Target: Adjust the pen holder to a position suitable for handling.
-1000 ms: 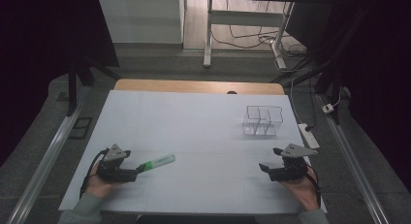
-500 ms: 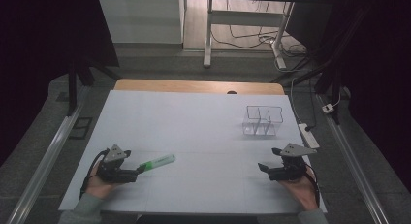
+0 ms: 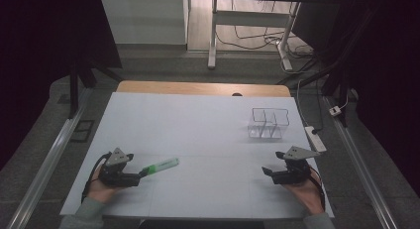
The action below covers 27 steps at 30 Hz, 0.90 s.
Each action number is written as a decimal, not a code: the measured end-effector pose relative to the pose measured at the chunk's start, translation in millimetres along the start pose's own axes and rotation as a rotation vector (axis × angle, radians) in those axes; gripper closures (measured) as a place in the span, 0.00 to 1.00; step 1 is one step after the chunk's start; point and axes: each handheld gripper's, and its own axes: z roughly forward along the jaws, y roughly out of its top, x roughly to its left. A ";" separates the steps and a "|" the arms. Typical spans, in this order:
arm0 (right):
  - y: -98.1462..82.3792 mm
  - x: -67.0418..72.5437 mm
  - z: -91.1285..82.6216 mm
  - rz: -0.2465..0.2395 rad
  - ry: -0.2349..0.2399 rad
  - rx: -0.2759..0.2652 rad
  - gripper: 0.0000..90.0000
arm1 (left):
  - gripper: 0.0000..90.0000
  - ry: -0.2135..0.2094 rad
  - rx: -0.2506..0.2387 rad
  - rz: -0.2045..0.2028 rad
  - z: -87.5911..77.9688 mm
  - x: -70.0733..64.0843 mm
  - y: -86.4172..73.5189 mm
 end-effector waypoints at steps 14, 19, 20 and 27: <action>10.2 -6.3 -5.8 0.043 -0.041 0.004 0.28 | 0.20 -0.002 0.001 0.003 0.3 0.4 0.1; 14.6 -11.4 -5.3 0.057 -0.056 0.008 0.29 | 0.20 -0.003 0.002 0.007 0.6 -0.2 0.3; 16.9 -13.4 -4.2 0.062 -0.070 0.023 0.29 | 0.20 -0.003 0.003 0.007 0.7 -0.3 0.4; 22.4 -20.3 -1.2 0.087 -0.090 0.018 0.32 | 0.20 -0.004 0.002 0.007 0.5 -0.5 0.4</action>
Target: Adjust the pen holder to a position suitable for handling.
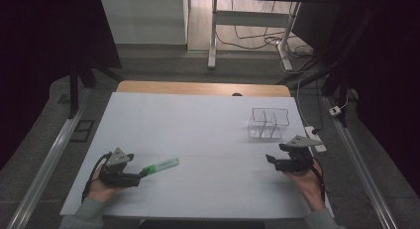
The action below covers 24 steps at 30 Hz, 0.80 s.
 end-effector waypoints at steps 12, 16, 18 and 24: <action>3.1 -23.9 4.9 0.074 -0.094 0.036 0.49 | 0.20 0.002 0.010 0.005 1.5 0.2 -0.5; 4.7 -33.4 7.7 0.102 -0.127 0.039 0.62 | 0.20 0.005 0.013 0.006 1.6 0.8 -0.7; 6.9 -38.1 9.3 0.112 -0.142 0.038 0.70 | 0.20 0.006 0.012 0.004 1.6 0.8 -0.7; 12.4 -46.6 13.4 0.108 -0.170 0.042 0.90 | 0.20 0.006 0.012 0.003 1.5 1.0 -1.1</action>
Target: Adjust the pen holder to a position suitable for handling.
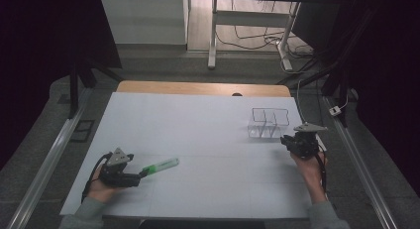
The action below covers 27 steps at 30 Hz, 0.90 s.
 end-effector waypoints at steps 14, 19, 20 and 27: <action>0.4 -26.5 12.1 0.031 -0.088 0.017 0.99 | 0.20 0.002 0.003 0.001 0.8 0.2 0.0; 1.3 -35.7 20.8 0.046 -0.083 0.023 0.99 | 0.20 0.001 0.003 0.003 1.0 0.0 0.2; 1.7 -37.2 22.6 0.042 -0.078 0.022 0.99 | 0.20 0.002 0.004 0.004 1.3 -0.2 0.2; 5.9 -46.2 36.4 0.045 -0.058 0.019 0.99 | 0.20 0.004 0.006 0.004 2.3 -0.9 1.5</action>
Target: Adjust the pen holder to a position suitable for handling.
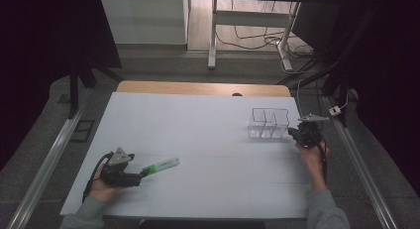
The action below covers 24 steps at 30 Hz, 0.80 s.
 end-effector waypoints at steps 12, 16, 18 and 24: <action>1.9 1.4 11.5 -0.032 0.010 0.000 0.99 | 0.20 0.000 0.004 0.000 0.2 0.1 -1.0; 1.8 1.5 12.9 -0.035 0.007 0.001 0.99 | 0.20 0.001 0.002 0.004 -0.2 -0.4 -1.0; 1.8 1.6 12.8 -0.037 0.004 0.003 0.99 | 0.20 0.001 0.002 0.004 -0.2 -0.4 -1.0; 3.8 7.5 15.1 -0.047 0.009 0.001 0.99 | 0.20 -0.001 0.004 0.006 0.0 -0.3 -1.1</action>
